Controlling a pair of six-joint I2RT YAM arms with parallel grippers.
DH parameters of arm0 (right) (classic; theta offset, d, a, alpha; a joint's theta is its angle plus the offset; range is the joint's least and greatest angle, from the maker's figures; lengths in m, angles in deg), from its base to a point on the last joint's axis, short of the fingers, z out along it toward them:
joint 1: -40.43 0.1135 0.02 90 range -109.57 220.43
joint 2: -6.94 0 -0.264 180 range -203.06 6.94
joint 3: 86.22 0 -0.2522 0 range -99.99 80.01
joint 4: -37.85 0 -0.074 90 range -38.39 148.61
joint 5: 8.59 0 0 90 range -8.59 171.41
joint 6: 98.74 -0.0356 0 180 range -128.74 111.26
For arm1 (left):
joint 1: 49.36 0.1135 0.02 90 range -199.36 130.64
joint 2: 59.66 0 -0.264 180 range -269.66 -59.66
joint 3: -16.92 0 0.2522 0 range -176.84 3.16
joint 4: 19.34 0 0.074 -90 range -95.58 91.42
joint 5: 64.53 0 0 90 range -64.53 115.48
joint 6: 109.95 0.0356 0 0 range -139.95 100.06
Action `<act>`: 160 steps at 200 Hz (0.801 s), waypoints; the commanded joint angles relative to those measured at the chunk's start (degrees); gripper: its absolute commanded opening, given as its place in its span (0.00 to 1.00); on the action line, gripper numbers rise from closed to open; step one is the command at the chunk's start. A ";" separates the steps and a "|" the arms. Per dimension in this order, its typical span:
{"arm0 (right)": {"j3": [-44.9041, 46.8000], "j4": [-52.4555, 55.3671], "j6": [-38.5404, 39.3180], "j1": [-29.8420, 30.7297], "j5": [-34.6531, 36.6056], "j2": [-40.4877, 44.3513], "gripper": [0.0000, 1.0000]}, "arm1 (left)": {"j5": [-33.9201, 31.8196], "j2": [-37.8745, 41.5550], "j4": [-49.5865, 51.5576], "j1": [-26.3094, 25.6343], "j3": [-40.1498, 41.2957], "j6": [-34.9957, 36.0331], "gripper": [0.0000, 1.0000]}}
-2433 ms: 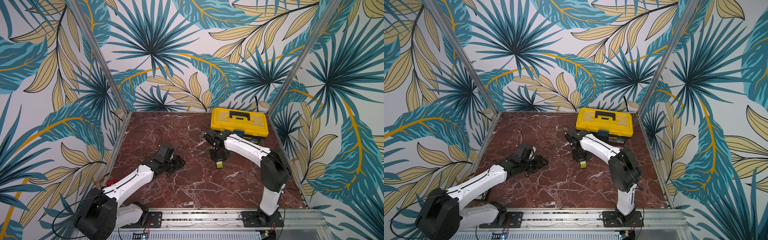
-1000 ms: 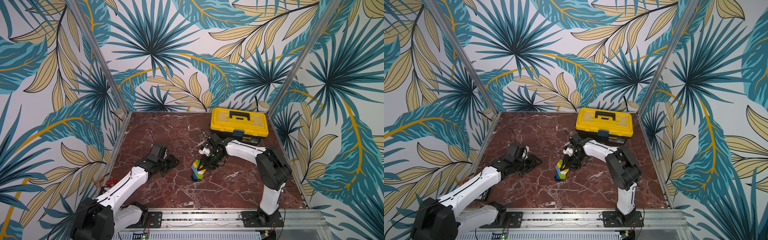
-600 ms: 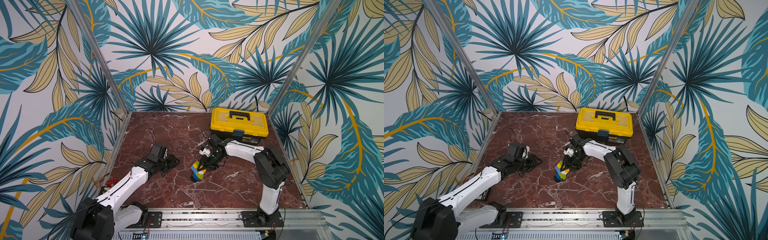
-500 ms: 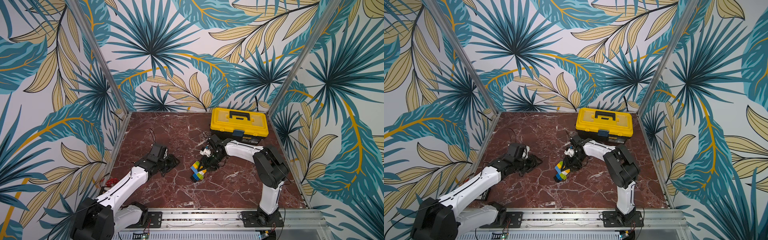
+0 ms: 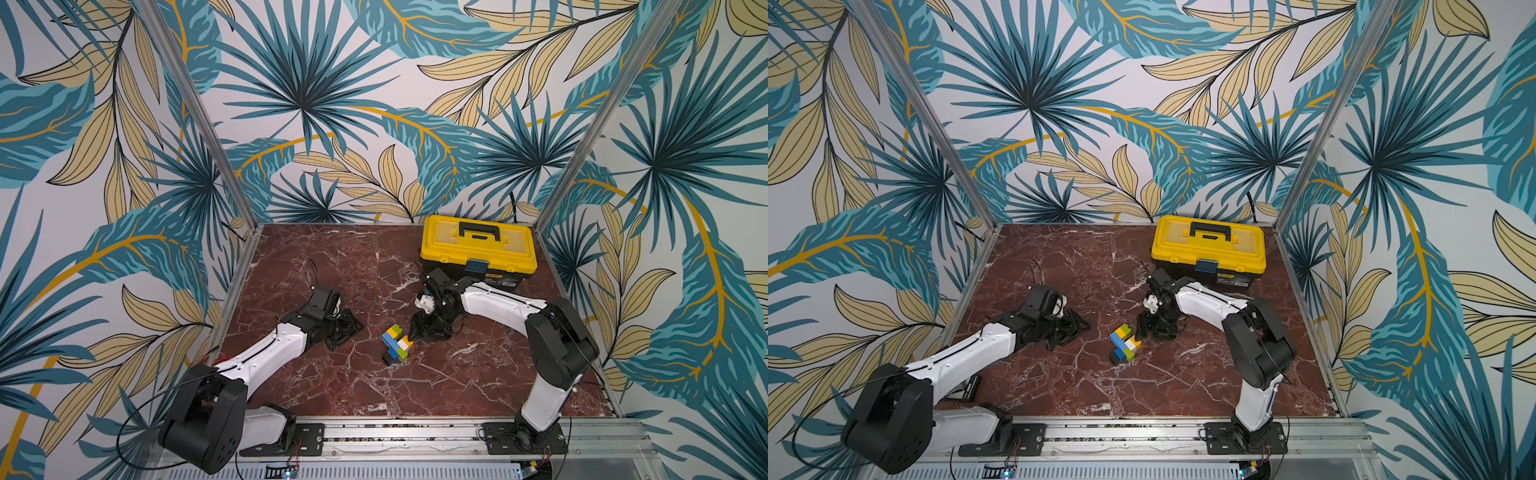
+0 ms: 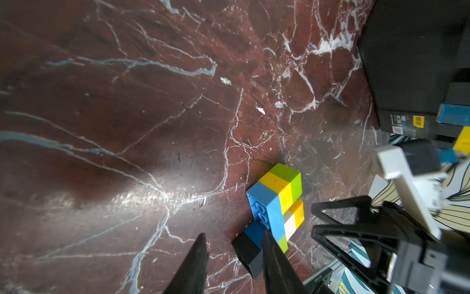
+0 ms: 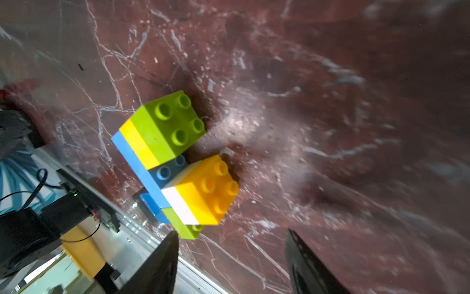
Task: Assemble the number 4 with lego
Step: Place the lego brick at the center of the board.
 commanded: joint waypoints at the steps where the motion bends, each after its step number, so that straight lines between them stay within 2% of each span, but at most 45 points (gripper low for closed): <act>1: 2.68 2.47 -6.28 2.59 10.31 4.21 0.61 | 1.26 -3.65 -5.73 -0.09 -1.34 0.05 0.32; 26: 3.36 2.25 -12.12 7.28 15.75 3.54 0.40 | 1.21 -8.56 -7.67 -0.46 -4.08 1.19 0.22; 43: 3.10 1.82 -15.44 8.72 17.80 1.53 0.33 | 1.12 -10.94 -8.42 -0.90 -5.78 1.92 0.17; 76: 2.02 -0.27 -17.36 9.88 17.22 -0.27 0.30 | 0.69 -15.21 -8.53 -1.82 -8.39 3.50 0.12; 160: -6.03 1.68 -14.99 9.91 16.76 -6.76 0.30 | 0.80 -18.56 -10.54 -3.84 -7.85 3.07 0.11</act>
